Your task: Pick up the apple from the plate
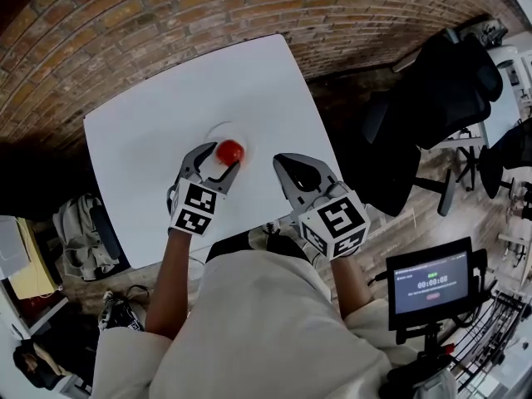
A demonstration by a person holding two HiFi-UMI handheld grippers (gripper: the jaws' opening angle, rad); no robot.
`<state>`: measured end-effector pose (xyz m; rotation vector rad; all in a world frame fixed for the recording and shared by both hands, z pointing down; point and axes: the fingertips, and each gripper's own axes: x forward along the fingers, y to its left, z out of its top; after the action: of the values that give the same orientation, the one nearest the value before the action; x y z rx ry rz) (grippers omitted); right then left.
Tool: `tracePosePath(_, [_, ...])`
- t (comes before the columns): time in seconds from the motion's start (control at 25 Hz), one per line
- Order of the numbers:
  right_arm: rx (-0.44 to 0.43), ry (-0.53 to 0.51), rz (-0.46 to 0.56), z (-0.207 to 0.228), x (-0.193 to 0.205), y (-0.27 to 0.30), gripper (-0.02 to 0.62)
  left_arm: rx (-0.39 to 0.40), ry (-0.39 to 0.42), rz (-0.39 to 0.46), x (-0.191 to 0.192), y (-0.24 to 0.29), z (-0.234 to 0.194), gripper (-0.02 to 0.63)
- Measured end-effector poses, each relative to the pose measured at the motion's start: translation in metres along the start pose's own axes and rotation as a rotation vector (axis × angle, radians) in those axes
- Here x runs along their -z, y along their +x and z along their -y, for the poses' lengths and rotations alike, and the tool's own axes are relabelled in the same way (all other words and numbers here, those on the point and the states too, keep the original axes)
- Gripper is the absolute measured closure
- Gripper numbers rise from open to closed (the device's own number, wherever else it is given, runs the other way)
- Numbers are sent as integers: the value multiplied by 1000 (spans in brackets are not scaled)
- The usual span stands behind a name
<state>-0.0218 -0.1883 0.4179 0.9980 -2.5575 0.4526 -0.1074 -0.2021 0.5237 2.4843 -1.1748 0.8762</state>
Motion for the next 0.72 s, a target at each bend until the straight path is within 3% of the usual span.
tracePosePath(0.2, [12,18,-14,3,6,0,594,51,15,-38,11,10,8,348])
tracePosePath(0.72, [-4,52,-36,7,15,6,594,75,13,-97,33,30,3,333])
